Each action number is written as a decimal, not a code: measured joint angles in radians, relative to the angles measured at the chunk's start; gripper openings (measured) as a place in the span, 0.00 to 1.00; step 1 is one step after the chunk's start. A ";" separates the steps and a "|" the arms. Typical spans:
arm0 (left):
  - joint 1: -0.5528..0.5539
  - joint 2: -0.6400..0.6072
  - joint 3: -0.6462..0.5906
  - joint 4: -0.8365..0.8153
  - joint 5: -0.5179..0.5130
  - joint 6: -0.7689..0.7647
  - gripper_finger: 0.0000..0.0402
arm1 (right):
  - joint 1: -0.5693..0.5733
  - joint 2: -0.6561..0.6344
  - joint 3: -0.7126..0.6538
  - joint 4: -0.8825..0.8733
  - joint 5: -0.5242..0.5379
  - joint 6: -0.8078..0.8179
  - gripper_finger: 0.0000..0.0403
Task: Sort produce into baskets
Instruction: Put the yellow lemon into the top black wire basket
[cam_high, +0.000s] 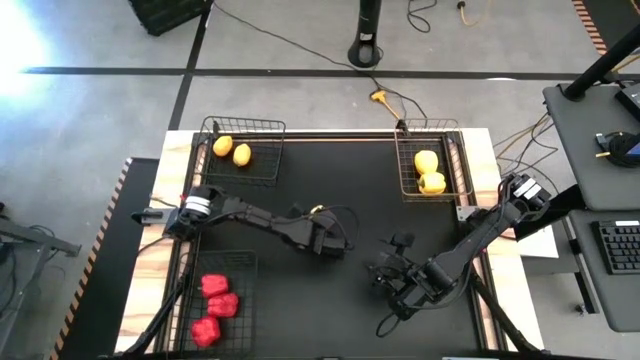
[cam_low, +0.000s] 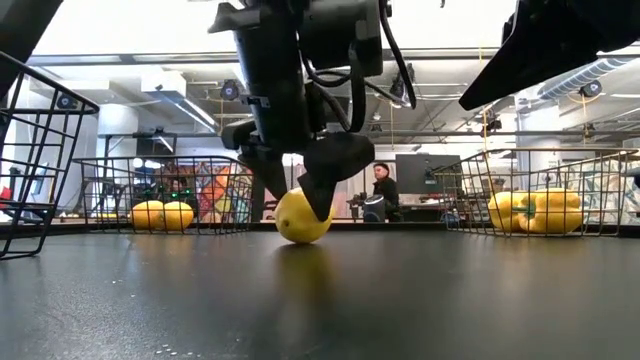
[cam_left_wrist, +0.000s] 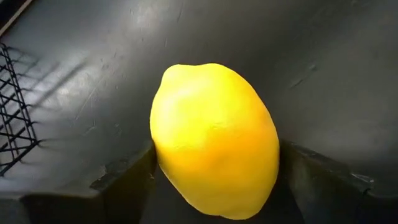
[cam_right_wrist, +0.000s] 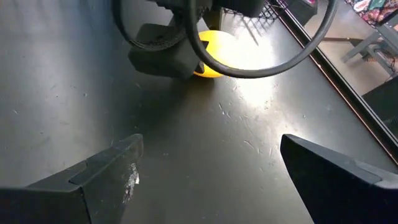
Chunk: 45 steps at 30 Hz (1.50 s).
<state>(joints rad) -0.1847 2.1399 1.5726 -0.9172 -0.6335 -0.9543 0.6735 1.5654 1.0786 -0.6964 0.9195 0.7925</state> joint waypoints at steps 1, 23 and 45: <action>0.003 0.000 0.000 -0.002 0.005 0.001 0.81 | 0.000 0.000 0.000 0.000 0.000 0.000 0.93; 0.045 -0.001 -0.017 -0.006 0.030 -0.016 0.66 | 0.001 0.000 -0.017 0.006 0.024 -0.003 0.92; 0.054 -0.008 -0.048 -0.024 0.016 0.003 0.66 | 0.001 -0.001 -0.017 0.006 0.021 -0.008 0.92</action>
<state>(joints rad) -0.1305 2.1317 1.5243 -0.9415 -0.6177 -0.9516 0.6749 1.5642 1.0618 -0.6906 0.9401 0.7841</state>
